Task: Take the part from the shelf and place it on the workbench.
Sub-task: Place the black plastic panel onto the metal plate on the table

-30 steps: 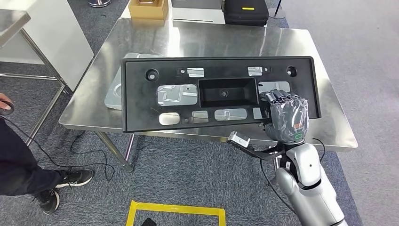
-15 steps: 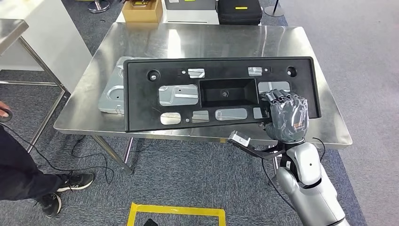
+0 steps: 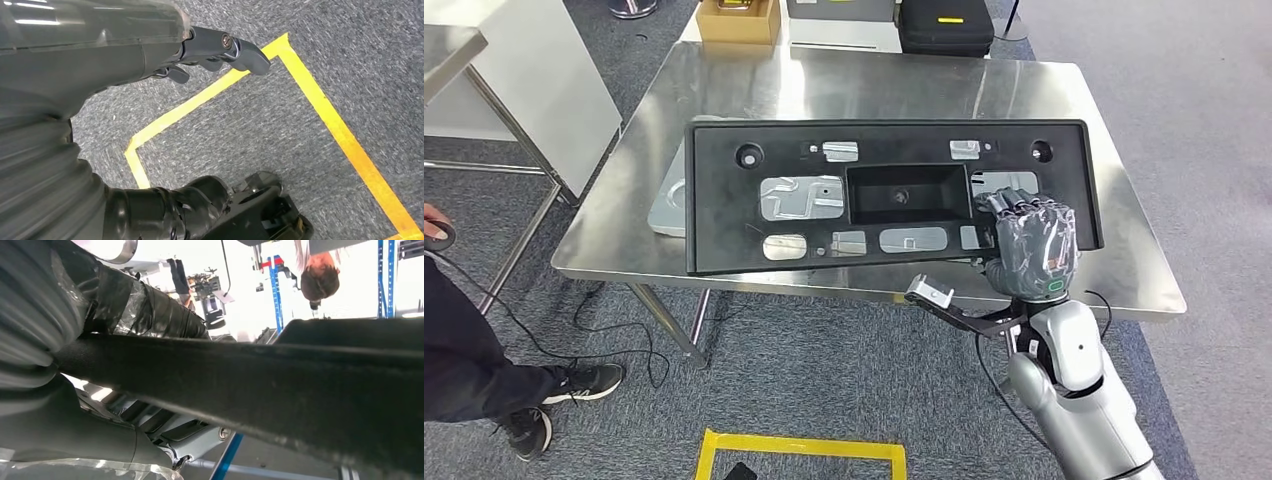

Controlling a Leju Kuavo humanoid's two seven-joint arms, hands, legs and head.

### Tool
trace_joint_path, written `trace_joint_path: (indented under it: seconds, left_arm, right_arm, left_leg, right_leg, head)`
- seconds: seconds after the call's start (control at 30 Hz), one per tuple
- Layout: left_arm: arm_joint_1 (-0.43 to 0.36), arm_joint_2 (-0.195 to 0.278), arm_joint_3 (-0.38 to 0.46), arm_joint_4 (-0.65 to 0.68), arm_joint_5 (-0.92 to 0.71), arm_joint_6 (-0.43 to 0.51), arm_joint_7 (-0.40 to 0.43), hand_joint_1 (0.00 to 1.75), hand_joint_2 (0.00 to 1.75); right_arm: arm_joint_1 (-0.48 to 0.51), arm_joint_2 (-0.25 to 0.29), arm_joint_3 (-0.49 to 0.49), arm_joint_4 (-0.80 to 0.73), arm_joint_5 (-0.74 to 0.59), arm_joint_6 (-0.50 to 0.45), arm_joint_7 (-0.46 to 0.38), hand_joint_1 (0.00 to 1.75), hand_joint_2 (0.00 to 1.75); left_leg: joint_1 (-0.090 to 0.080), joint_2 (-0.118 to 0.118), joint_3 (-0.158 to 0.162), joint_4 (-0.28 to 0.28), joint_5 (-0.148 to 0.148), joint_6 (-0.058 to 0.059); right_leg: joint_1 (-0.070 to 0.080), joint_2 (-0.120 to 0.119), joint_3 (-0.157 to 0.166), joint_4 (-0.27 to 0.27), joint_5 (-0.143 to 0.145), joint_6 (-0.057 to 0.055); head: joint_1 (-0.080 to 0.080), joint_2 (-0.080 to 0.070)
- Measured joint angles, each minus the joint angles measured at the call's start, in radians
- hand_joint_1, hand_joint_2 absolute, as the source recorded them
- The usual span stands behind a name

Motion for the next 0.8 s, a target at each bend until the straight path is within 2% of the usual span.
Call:
trace_joint_path:
  seconds: [0.07, 0.1, 0.13, 0.2, 0.27, 0.33, 0.4, 0.43, 0.47, 0.5, 0.57, 0.63, 0.73, 0.8]
  left_arm:
    - [0.0, -0.001, 0.0, 0.0, 0.0, 0.0, 0.0, 0.0, 1.75]
    - [-0.001, -0.001, 0.0, 0.0, 0.0, 0.0, 0.0, 0.0, 1.75]
    - [0.0, -0.001, 0.0, 0.0, 0.0, 0.0, 0.0, 0.0, 1.75]
    - [0.0, -0.001, 0.0, 0.0, 0.0, 0.001, 0.0, 0.0, 1.75]
    - [0.0, -0.002, 0.0, 0.0, 0.0, 0.001, 0.001, 0.0, 1.75]
    - [-0.001, -0.001, 0.0, 0.0, 0.0, 0.002, 0.002, 0.0, 1.75]
    - [0.0, -0.001, 0.0, 0.0, 0.0, 0.002, 0.003, 0.0, 1.75]
    - [0.001, -0.001, 0.0, 0.0, 0.0, 0.002, 0.003, 0.0, 1.75]
    - [0.002, -0.001, 0.0, 0.0, 0.0, 0.001, 0.003, 0.0, 1.75]
    - [0.002, -0.001, 0.0, 0.0, 0.0, 0.001, 0.003, 0.0, 1.75]
    - [0.002, -0.001, 0.0, 0.0, 0.0, 0.0, 0.002, 0.0, 1.75]
    - [0.0, -0.001, 0.0, 0.0, 0.0, 0.0, 0.002, 0.0, 1.75]
    - [0.001, -0.001, 0.0, 0.0, 0.0, 0.0, 0.002, 0.0, 1.75]
    - [0.0, -0.001, 0.0, 0.0, 0.0, 0.0, 0.002, 0.0, 1.75]
  right_arm:
    - [-0.002, 0.0, 0.0, 0.0, 0.0, 0.0, 0.0, 1.75, 1.75]
    - [-0.003, 0.0, 0.0, 0.0, 0.0, 0.0, 0.0, 1.75, 1.75]
    - [-0.003, 0.0, 0.0, 0.0, 0.0, 0.0, 0.0, 1.75, 1.75]
    - [-0.002, 0.0, 0.0, 0.001, 0.0, 0.0, 0.0, 1.75, 1.75]
    - [-0.002, -0.001, 0.0, 0.001, 0.0, 0.0, 0.0, 1.75, 1.75]
    - [-0.003, -0.001, 0.0, 0.001, 0.0, 0.0, 0.0, 1.75, 1.75]
    - [-0.002, 0.0, 0.0, 0.001, 0.0, 0.0, 0.0, 1.75, 1.75]
    - [-0.001, 0.0, 0.0, 0.002, 0.0, 0.0, 0.0, 1.75, 1.75]
    - [0.0, 0.0, 0.0, 0.003, 0.0, 0.0, 0.0, 1.75, 1.75]
    - [0.0, 0.0, 0.0, 0.004, 0.0, 0.0, 0.0, 1.75, 1.75]
    - [0.0, 0.0, 0.0, 0.005, 0.0, 0.0, 0.0, 1.75, 1.75]
    - [0.0, 0.0, 0.0, 0.005, 0.0, 0.0, 0.0, 1.75, 1.75]
    - [0.0, 0.0, 0.0, 0.005, 0.0, 0.0, 0.0, 1.75, 1.75]
    - [-0.002, 0.0, 0.0, 0.005, 0.0, 0.0, 0.0, 1.75, 1.75]
  left_leg:
    - [-0.002, -0.001, 0.001, 0.002, -0.002, -0.004]
    - [-0.003, -0.002, 0.0, 0.003, -0.003, -0.008]
    - [-0.005, -0.001, -0.001, 0.004, -0.003, -0.012]
    - [-0.006, -0.001, -0.001, 0.002, -0.002, -0.023]
    - [-0.004, 0.0, -0.006, 0.015, -0.015, -0.033]
    - [-0.001, 0.001, -0.039, 0.091, -0.063, -0.042]
    - [0.0, 0.001, -0.099, 0.221, -0.123, -0.048]
    - [0.001, 0.001, -0.12, 0.267, -0.136, -0.05]
    - [0.001, 0.001, -0.125, 0.279, -0.13, -0.051]
    - [0.001, 0.002, -0.111, 0.25, -0.105, -0.051]
    - [0.001, 0.002, -0.045, 0.119, -0.043, -0.046]
    - [-0.002, 0.001, 0.0, 0.025, -0.015, -0.037]
    - [-0.004, 0.0, 0.004, 0.008, -0.013, -0.022]
    - [-0.001, 0.001, 0.008, -0.003, -0.006, -0.008]
  right_leg:
    - [0.003, 0.0, 0.066, -0.139, 0.066, -0.009]
    - [0.006, 0.0, 0.092, -0.193, 0.083, -0.013]
    - [0.009, 0.001, 0.105, -0.223, 0.089, -0.016]
    - [0.012, 0.002, 0.107, -0.234, 0.088, -0.022]
    - [0.007, 0.001, 0.111, -0.241, 0.092, -0.033]
    - [0.003, -0.001, 0.114, -0.248, 0.095, -0.044]
    - [0.005, -0.002, 0.113, -0.246, 0.095, -0.049]
    - [0.005, -0.002, 0.113, -0.245, 0.094, -0.05]
    - [0.006, -0.002, 0.113, -0.243, 0.093, -0.05]
    - [0.006, -0.002, 0.113, -0.241, 0.092, -0.049]
    - [0.007, -0.001, 0.113, -0.234, 0.087, -0.045]
    - [0.01, 0.001, 0.11, -0.229, 0.084, -0.037]
    - [0.01, 0.001, 0.107, -0.228, 0.085, -0.023]
    - [0.008, 0.001, 0.091, -0.197, 0.063, -0.013]
  head:
    - [0.0, 0.0]
    - [0.0, 0.0]
    - [0.0, 0.0]
    - [0.0, 0.0]
    - [-0.001, 0.0]
    - [-0.002, 0.0]
    - [-0.003, 0.0]
    - [-0.003, 0.0]
    - [-0.003, 0.0]
    - [-0.003, 0.0]
    - [-0.003, 0.0]
    - [-0.003, 0.0]
    - [-0.002, 0.0]
    - [-0.002, 0.0]
